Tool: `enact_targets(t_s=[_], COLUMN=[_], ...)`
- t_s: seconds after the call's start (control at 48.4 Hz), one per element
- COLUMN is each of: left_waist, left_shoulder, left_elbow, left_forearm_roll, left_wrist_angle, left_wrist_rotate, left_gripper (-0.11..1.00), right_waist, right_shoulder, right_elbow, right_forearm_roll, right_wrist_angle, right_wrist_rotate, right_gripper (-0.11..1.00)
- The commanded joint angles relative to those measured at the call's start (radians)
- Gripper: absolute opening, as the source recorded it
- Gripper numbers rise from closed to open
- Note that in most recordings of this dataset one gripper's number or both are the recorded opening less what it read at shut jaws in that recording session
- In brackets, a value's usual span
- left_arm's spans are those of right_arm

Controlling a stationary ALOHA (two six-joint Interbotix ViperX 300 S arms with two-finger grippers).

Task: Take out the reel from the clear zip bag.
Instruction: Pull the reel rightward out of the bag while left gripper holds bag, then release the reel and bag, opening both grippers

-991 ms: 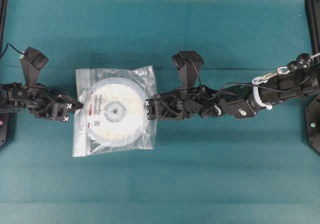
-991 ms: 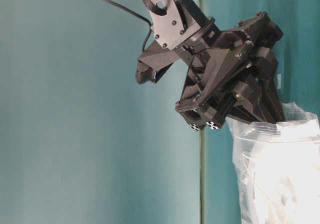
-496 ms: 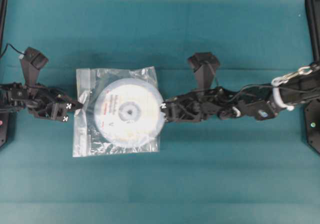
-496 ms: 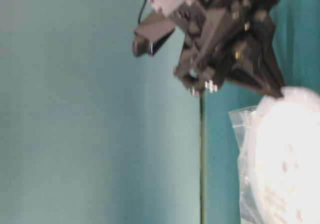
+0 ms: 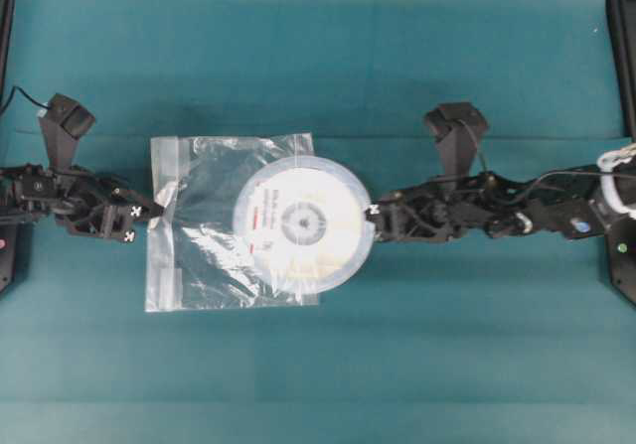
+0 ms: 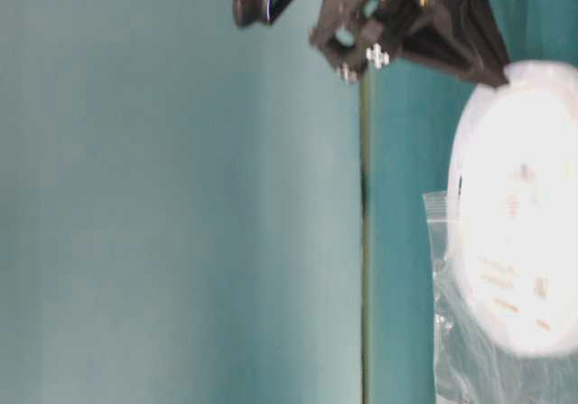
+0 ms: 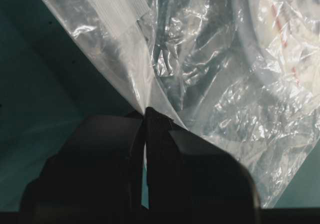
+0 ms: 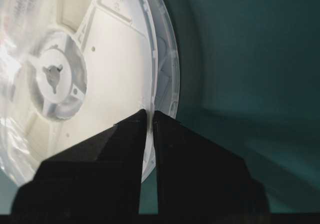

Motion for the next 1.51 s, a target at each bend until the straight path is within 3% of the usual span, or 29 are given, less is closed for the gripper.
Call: enact_targets(t_s=[0.0, 1.012, 1.487], left_waist=[-0.002, -0.002, -0.002], left_shoulder=[-0.005, -0.005, -0.005], left_elbow=[-0.003, -0.003, -0.006], left_forearm_roll=[0.003, 0.003, 0.003], left_wrist_angle=[-0.005, -0.005, 0.008], left_wrist_rotate=[0.002, 0.002, 0.002], left_gripper=[-0.01, -0.01, -0.01], right_waist=[0.002, 0.002, 0.002], right_shoulder=[-0.037, -0.322, -0.367], right_elbow=[0.026, 0.295, 0.327], right_forearm_roll=[0.005, 0.034, 0.034], right_wrist_angle=[-0.003, 0.003, 0.034], right_wrist_rotate=[0.008, 0.008, 0.008], right_gripper=[0.07, 0.03, 0.03])
